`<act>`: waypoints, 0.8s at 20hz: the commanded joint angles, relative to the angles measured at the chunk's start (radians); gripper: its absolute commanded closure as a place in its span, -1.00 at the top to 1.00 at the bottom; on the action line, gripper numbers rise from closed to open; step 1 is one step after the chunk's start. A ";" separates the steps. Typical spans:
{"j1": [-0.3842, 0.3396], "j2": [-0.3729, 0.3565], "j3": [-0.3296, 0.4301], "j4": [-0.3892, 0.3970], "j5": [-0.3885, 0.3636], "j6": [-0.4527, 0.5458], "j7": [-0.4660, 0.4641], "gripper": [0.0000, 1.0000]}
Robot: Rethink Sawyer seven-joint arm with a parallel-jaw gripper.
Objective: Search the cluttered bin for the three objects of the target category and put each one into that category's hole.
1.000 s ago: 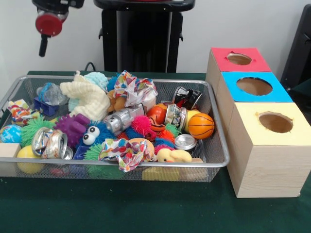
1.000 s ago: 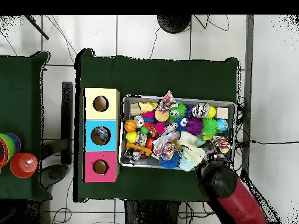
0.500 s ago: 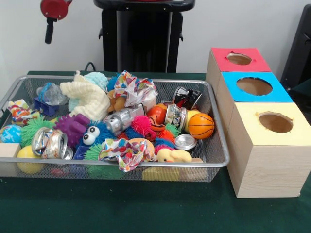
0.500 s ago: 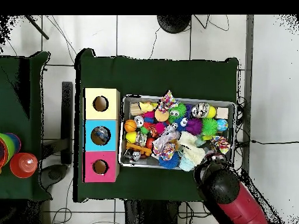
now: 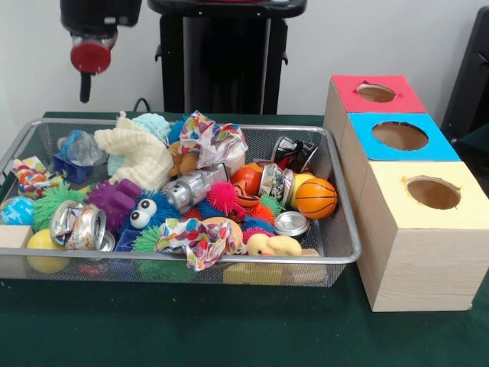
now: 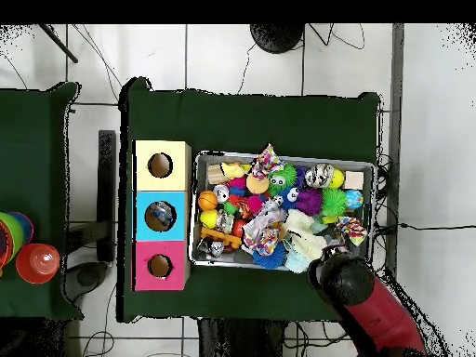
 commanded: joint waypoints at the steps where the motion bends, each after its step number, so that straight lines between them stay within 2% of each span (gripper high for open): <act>1: -0.018 0.220 0.123 -0.206 -0.036 0.143 0.027 -1.00; 3: -0.041 0.246 0.150 -0.212 -0.041 0.109 0.013 -1.00; 7: -0.047 0.277 0.141 -0.254 -0.082 0.107 -0.032 -1.00; 10: -0.034 0.270 0.134 -0.261 -0.101 0.087 -0.023 -1.00; 16: 0.005 0.274 0.104 -0.314 -0.110 0.131 0.017 -1.00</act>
